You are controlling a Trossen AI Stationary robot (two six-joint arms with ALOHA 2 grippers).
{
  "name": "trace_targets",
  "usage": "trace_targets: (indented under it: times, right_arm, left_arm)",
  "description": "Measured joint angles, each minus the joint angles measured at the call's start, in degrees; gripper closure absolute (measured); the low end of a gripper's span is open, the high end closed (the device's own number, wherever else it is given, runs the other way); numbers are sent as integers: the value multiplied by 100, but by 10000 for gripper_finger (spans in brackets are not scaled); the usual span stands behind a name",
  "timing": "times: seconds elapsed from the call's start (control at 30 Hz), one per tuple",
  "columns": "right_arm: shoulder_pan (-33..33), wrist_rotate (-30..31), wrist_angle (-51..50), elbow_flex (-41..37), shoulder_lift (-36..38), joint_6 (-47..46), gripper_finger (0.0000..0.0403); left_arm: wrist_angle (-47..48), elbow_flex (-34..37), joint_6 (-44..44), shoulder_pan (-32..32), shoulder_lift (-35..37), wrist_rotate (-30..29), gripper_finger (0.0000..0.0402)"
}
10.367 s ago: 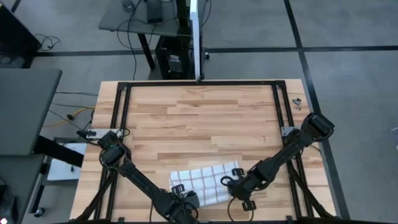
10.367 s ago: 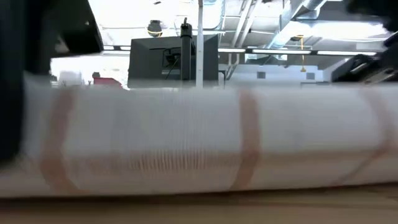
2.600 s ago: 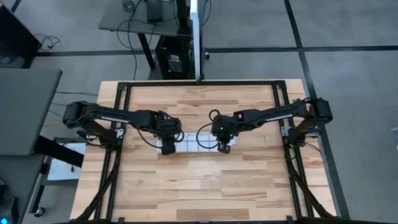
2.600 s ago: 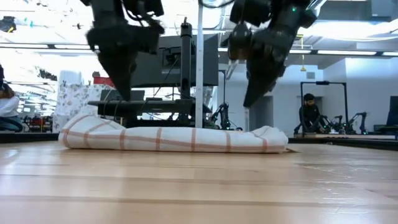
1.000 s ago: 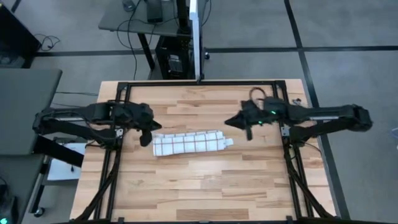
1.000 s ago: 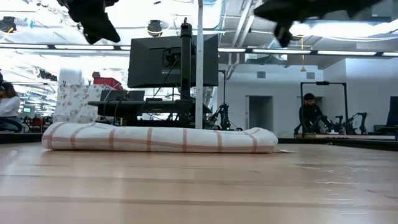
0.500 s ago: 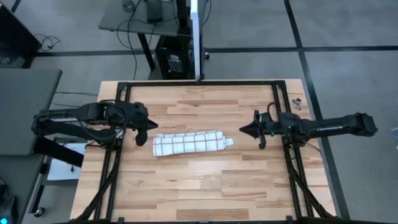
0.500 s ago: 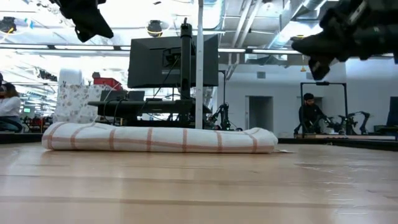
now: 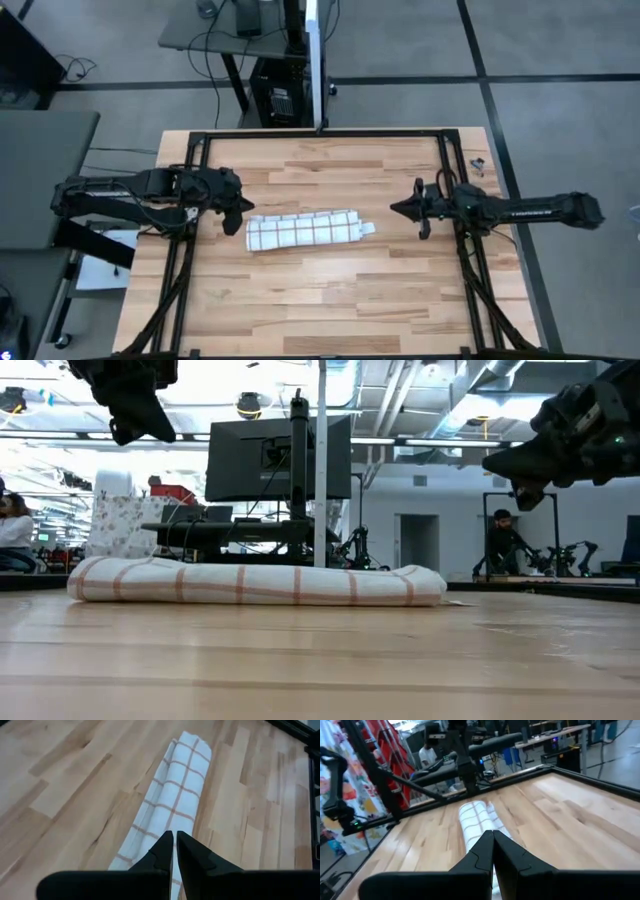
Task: Roll towel
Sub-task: Return to Home Position
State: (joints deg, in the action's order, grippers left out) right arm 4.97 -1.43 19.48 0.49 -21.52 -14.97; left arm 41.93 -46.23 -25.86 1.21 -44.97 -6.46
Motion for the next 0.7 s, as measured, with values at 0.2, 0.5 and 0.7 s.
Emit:
trace_targets:
  times: [0.2, 0.5, 0.7]
  right_arm:
    - [-25, -13, -1200, -2, 887, 3, 403]
    - [480, 157, -1900, 0, 1826, 254, 403]
    - [610, 157, -1925, 2, 1816, 261, 403]
  left_arm:
    - [-533, 0, 76, 0, 61, 0, 395]
    - [-578, 2, 69, 0, 114, 0, 395]
    - [-693, 2, 168, 0, 116, 2, 395]
